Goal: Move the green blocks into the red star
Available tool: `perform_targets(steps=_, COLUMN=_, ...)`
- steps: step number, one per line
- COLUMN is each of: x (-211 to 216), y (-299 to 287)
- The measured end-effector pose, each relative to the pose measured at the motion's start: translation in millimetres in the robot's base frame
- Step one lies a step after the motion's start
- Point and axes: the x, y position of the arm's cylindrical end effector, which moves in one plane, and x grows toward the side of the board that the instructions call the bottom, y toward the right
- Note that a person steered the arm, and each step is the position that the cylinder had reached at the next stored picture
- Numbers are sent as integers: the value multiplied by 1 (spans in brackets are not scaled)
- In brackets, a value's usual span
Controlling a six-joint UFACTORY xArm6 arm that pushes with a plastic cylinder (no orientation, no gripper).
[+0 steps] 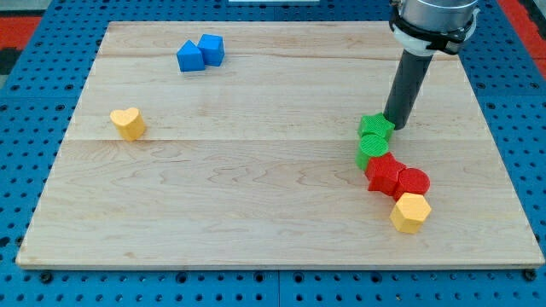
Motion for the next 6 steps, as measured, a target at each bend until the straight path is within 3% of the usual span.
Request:
perform_targets(steps=1, x=-38, y=20)
perform_targets(steps=2, x=-40, y=-10)
perform_targets(steps=4, x=13, y=-31)
perform_targets(steps=6, x=33, y=-32)
